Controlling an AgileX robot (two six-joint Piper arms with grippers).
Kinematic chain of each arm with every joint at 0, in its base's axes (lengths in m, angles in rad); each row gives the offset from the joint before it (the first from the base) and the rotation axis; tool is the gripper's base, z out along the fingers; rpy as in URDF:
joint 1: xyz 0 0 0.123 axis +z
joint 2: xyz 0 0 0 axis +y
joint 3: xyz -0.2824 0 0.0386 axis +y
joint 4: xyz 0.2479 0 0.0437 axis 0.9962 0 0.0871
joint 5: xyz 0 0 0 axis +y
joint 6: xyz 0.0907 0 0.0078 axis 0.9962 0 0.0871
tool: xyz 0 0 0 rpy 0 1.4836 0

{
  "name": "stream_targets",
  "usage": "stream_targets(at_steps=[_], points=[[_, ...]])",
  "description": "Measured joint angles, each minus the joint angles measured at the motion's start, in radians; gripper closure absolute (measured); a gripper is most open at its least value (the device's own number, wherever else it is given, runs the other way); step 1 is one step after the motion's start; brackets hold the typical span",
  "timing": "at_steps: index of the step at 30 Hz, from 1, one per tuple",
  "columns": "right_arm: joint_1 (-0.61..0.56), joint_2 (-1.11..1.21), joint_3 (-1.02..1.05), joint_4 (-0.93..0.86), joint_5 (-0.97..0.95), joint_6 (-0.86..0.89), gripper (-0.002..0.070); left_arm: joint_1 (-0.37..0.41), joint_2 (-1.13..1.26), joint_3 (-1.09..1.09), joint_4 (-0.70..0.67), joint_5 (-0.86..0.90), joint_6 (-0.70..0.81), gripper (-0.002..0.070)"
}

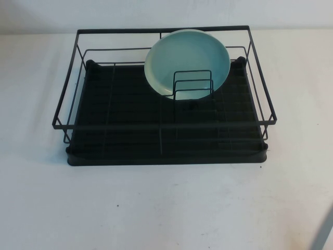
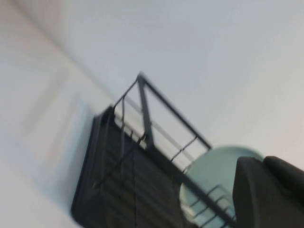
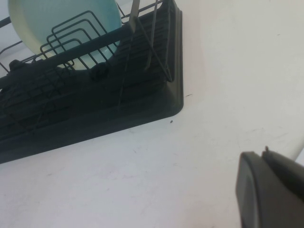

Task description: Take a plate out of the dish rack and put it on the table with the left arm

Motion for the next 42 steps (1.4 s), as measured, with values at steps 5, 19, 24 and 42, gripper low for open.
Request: stream_targets(at_steps=[5, 19, 24, 42], points=[[0.0, 0.0, 0.0, 0.0, 0.0, 0.0, 0.0694, 0.0, 0.009, -0.045, 0.014, 0.049, 0.019, 0.0679], [0.0, 0.0, 0.0, 0.0, 0.0, 0.0, 0.0694, 0.0, 0.753, -0.923, 0.246, 0.746, 0.679, 0.0679], [0.0, 0.0, 0.0, 0.0, 0.0, 0.0, 0.0694, 0.0, 1.068, -1.318, 0.151, 0.917, 0.946, 0.0679], [0.0, 0.0, 0.0, 0.0, 0.0, 0.0, 0.0694, -0.059, 1.765, -1.932, -0.339, 0.978, 1.507, 0.0627]])
